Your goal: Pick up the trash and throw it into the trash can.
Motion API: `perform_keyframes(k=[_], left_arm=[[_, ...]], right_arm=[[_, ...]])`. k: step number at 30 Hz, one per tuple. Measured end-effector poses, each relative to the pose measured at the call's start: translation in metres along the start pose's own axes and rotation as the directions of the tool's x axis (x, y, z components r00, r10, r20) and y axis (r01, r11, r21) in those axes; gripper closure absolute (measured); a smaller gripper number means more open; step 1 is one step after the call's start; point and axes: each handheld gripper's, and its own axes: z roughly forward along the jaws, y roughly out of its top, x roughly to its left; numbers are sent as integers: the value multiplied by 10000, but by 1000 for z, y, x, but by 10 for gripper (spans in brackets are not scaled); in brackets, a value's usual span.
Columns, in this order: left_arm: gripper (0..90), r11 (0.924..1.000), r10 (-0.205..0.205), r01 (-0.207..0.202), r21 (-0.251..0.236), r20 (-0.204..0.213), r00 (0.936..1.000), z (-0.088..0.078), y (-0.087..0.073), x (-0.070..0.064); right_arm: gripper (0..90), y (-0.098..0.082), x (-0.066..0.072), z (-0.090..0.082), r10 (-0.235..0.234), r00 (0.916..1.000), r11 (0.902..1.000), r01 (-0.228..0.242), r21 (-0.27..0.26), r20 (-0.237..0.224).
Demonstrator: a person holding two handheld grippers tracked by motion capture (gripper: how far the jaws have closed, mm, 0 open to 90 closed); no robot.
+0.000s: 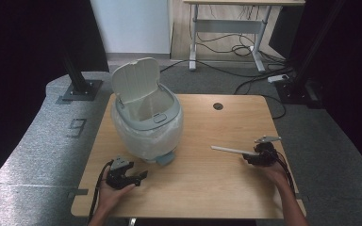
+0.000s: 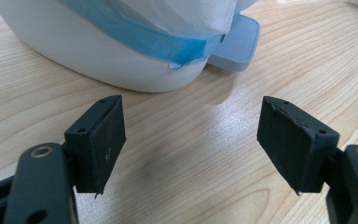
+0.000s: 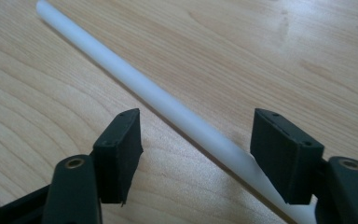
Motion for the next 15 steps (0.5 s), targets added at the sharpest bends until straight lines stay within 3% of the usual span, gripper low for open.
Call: perform_keyframes(k=[5, 11, 15], left_arm=[[234, 10000, -62, 62, -43, -29, 10000, -1, 0, 2], [235, 9999, -124, 124, -73, -8, 9999, -1, 0, 3], [234, 9999, -113, 113, -69, -13, 9999, -2, 0, 3]], right_arm=[[379, -4, 3, 0, -169, 9998, 9998, 169, 77, 73], [426, -13, -2, -1, 211, 9998, 9998, -211, -44, -35], [529, -12, 0, -3, 52, 9999, 10000, -51, 32, -141]])
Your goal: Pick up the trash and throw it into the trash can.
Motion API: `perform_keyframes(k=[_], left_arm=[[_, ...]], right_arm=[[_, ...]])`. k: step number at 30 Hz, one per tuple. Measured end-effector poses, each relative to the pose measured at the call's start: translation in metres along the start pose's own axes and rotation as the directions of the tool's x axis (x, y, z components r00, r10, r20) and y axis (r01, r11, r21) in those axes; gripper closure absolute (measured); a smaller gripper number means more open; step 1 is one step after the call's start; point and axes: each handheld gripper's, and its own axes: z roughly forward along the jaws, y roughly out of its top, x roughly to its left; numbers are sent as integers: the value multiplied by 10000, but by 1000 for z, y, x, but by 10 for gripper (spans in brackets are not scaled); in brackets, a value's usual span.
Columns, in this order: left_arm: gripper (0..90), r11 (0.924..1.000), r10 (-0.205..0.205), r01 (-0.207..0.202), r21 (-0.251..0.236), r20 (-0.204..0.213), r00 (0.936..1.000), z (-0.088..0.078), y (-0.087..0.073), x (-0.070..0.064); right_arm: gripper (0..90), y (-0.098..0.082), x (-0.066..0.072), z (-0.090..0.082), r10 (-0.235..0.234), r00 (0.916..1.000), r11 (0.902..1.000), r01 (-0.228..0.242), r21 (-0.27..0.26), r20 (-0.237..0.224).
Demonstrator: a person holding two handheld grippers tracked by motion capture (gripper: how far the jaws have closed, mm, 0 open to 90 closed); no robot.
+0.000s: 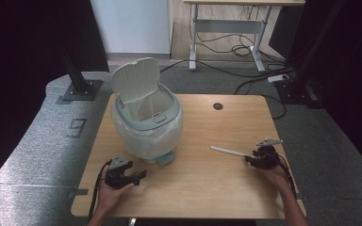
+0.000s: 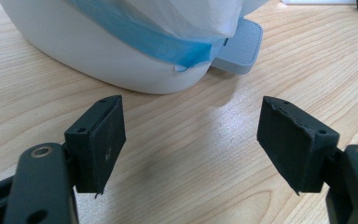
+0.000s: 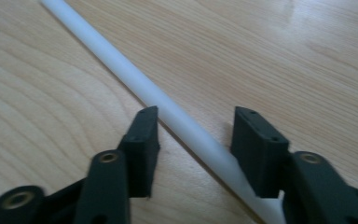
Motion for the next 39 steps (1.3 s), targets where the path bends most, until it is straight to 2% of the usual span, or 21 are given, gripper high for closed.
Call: perform_keyframes(k=[10, 11, 16, 20, 22, 26, 29, 30, 31, 34, 35, 39], left_arm=[[236, 9996, -240, 240, -136, -30, 9997, -4, 0, 6], [235, 9996, -239, 238, -132, -24, 9997, -3, 0, 6], [236, 9997, -214, 214, -102, -20, 9998, -3, 0, 5], [236, 9997, -226, 226, -107, -26, 9997, -3, 0, 6], [236, 9997, -237, 236, -106, -31, 9997, -3, 0, 6], [236, 9996, -253, 253, -120, -30, 9997, -3, 0, 6], [237, 9996, -257, 257, -114, -26, 9997, -3, -1, 7], [237, 9996, -257, 256, -108, -24, 9997, -3, -1, 7], [237, 9996, -264, 263, -105, -25, 9996, -3, -1, 6], [238, 9996, -273, 273, -70, -28, 9996, -2, 0, 6], [238, 9996, -276, 276, -65, -25, 9996, -2, 0, 6], [238, 9996, -281, 281, -45, -24, 9996, -2, 0, 6]], right_arm=[[745, 2, 6, -5, -241, 9985, 9988, 262, 412, -496], [776, 2, 5, -5, -142, 9983, 9990, 167, 426, -568], [788, -1, -2, -5, 653, 9925, 9975, -622, 323, -1038], [791, -1, -1, -5, 716, 9911, 9972, -689, 282, -1121], [792, -1, 0, -5, 849, 9881, 9964, -835, 163, -1284], [792, 2, 1, -11, 1260, 9768, 9899, -1352, -425, -1731], [793, 6, 3, -20, 1387, 9684, 9811, -1629, -1045, -2073], [793, 9, 5, -27, 1414, 9655, 9736, -1756, -1457, -2187], [793, 9, 5, -27, 1414, 9655, 9736, -1756, -1457, -2187], [793, 16, 8, -40, 1404, 9633, 9612, -1880, -2017, -2286], [793, 21, 10, -47, 1364, 9610, 9526, -1939, -2345, -2405], [793, 37, 19, -70, 1051, 9607, 9205, -1917, -3404, -2567]])
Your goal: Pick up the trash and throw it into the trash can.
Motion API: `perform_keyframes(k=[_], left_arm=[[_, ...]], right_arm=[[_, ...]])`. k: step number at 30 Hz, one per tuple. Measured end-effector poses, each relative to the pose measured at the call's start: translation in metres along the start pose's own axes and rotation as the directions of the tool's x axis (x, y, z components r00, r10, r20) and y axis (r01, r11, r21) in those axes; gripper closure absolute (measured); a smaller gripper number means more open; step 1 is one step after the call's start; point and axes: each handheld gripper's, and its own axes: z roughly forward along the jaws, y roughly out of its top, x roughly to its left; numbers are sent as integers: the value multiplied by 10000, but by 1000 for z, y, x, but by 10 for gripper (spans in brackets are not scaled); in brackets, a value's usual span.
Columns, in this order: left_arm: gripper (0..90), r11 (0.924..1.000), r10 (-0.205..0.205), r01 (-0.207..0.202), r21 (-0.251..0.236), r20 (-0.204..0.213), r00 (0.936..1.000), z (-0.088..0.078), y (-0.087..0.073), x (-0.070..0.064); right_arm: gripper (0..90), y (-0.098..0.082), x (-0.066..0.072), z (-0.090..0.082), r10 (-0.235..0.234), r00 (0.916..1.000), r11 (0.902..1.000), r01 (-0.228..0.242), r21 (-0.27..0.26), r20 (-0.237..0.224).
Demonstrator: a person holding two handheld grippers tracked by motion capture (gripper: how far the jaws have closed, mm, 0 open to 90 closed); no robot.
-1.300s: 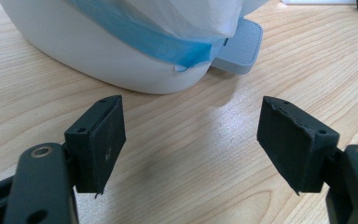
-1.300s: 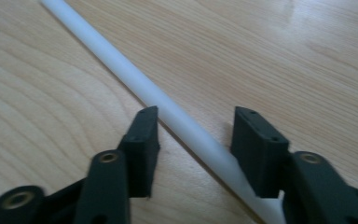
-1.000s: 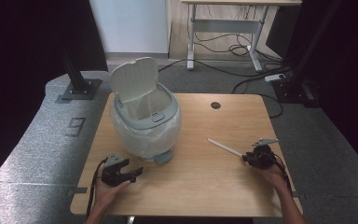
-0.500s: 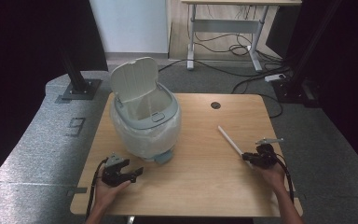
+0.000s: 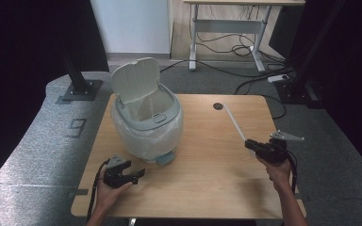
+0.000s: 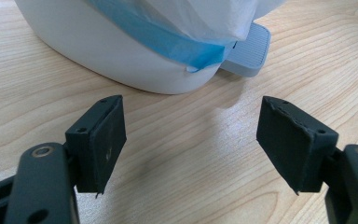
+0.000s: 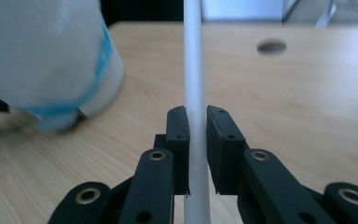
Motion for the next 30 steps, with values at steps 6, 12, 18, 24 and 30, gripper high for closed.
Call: perform_keyframes(k=[6, 12, 18, 24, 30], left_arm=[[239, 10000, 0, 0, 39, 5, 10000, 1, 0, 0], [240, 10000, -13, 13, 56, 13, 10000, 1, 0, 0], [241, 10000, -44, 43, 59, 45, 10000, 1, -1, 0], [241, 9999, -79, 78, 80, 64, 9999, 1, -1, 1], [241, 9999, -95, 95, 82, 77, 9999, 1, -1, 1]], right_arm=[[793, 25, 24, -11, -415, 9986, 9951, 385, -908, -322], [793, 51, 52, -16, -1061, 9930, 9835, 970, -1527, -525], [792, 73, 73, -11, -1432, 9871, 9742, 1278, -1859, -715], [792, 89, 89, -4, -1742, 9809, 9677, 1543, -1993, -866], [792, 105, 103, 1, -1964, 9760, 9610, 1727, -2159, -937]])
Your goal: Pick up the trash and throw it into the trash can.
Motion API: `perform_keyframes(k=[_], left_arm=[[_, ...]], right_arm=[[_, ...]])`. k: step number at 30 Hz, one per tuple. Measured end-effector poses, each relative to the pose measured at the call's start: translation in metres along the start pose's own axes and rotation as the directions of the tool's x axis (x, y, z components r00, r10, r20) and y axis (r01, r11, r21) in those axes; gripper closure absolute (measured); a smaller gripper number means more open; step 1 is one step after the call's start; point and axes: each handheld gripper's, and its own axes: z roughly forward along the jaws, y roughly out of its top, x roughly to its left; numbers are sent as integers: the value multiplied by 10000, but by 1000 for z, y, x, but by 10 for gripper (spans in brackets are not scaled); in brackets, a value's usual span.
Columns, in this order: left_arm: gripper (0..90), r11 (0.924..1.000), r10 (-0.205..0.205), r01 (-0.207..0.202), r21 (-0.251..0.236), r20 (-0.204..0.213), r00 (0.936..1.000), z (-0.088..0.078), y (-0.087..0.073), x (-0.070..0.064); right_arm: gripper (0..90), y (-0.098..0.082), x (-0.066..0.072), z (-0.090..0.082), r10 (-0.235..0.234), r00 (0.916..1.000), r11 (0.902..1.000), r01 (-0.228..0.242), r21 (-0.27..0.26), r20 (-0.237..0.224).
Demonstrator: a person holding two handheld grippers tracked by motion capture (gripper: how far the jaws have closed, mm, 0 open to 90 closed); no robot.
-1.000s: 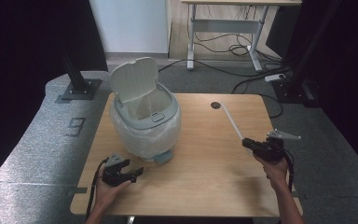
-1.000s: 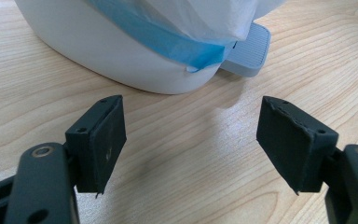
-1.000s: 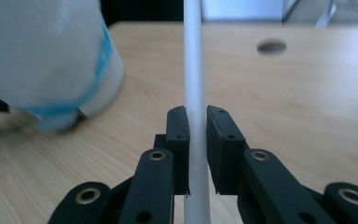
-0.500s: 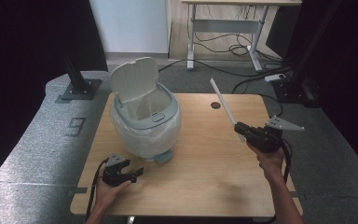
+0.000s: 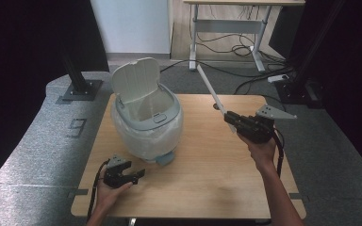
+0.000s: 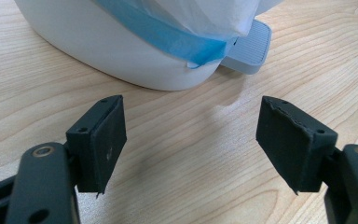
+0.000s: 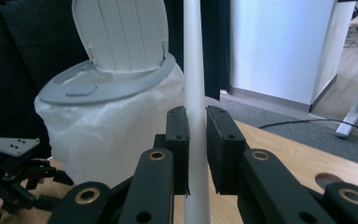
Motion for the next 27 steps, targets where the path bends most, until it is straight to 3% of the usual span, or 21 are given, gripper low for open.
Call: perform_keyframes(k=[5, 27], left_arm=[[241, 10000, -16, 16, -32, 26, 10000, 0, 0, 0], [242, 10000, 47, -47, 26, 51, 10000, 0, 0, 0]], right_arm=[[791, 13, 8, 10, -284, 9996, 9996, 283, -79, -90], [791, 38, 26, 58, -492, 9976, 9988, 492, -20, -489]])
